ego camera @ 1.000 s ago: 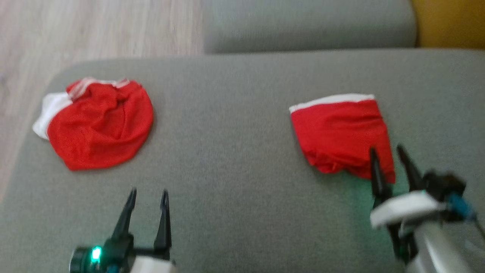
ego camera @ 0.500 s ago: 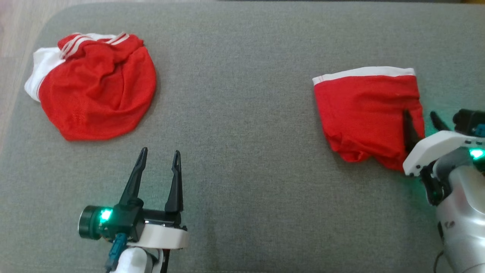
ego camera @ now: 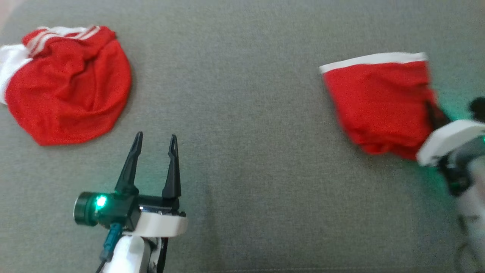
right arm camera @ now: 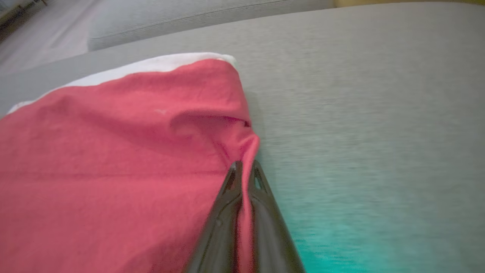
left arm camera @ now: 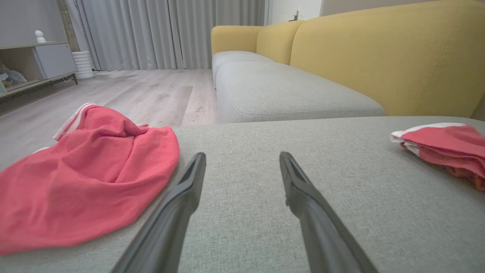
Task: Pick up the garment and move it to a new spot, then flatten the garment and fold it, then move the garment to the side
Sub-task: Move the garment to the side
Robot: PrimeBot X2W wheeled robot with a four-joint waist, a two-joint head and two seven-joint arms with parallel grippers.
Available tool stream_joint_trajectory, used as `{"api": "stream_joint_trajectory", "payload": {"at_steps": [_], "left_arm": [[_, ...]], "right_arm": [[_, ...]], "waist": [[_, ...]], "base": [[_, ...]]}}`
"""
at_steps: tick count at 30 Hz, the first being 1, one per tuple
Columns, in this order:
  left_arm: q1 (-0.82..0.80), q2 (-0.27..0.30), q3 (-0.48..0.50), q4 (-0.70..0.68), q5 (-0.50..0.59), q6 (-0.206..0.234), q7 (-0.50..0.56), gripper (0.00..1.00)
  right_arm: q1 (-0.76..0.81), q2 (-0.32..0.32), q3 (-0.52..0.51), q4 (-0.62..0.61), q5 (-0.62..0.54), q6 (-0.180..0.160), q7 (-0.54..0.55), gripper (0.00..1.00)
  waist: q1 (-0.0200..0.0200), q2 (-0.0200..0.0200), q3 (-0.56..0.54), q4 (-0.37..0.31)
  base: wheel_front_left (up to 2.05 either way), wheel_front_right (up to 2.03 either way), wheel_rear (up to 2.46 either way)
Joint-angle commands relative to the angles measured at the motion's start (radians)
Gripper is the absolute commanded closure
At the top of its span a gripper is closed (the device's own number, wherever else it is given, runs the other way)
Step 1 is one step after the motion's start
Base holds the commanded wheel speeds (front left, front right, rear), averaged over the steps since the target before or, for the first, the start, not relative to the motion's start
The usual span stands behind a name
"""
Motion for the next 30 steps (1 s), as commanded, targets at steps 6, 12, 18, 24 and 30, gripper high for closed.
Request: {"api": "stream_joint_trajectory", "payload": {"at_steps": [6,12,18,24,30], "left_arm": [[-0.065,0.0,0.04,-0.064,0.013,-0.004,-0.005,0.0],[-0.106,0.0,0.033,-0.071,0.029,-0.023,-0.005,0.0],[-0.162,0.0,0.008,-0.078,0.031,-0.026,-0.005,0.0],[-0.181,0.0,0.008,-0.073,0.035,-0.032,-0.005,0.0],[-0.154,0.0,0.018,-0.052,0.034,-0.032,-0.005,0.0]], "right_arm": [[-0.043,-0.188,-0.014,-0.065,-0.022,0.007,0.025,1.0],[-0.049,-0.339,-0.083,-0.105,-0.122,0.007,0.05,1.0],[-0.044,-0.437,-0.201,-0.157,-0.193,0.007,0.056,1.0],[-0.037,-0.423,-0.336,-0.194,-0.295,0.007,0.059,0.0],[-0.022,-0.292,-0.372,-0.249,-0.403,0.007,0.016,0.0]], "waist": [[0.0,0.0,0.097,-0.04],[0.0,0.0,0.159,-0.061],[0.0,0.0,0.202,-0.056],[0.0,0.0,0.202,-0.057],[0.0,0.0,0.131,-0.06]], "base": [[0.0,0.0,0.0],[0.0,0.0,0.0],[0.0,0.0,0.0],[0.0,0.0,0.0],[0.0,0.0,0.0]]}}
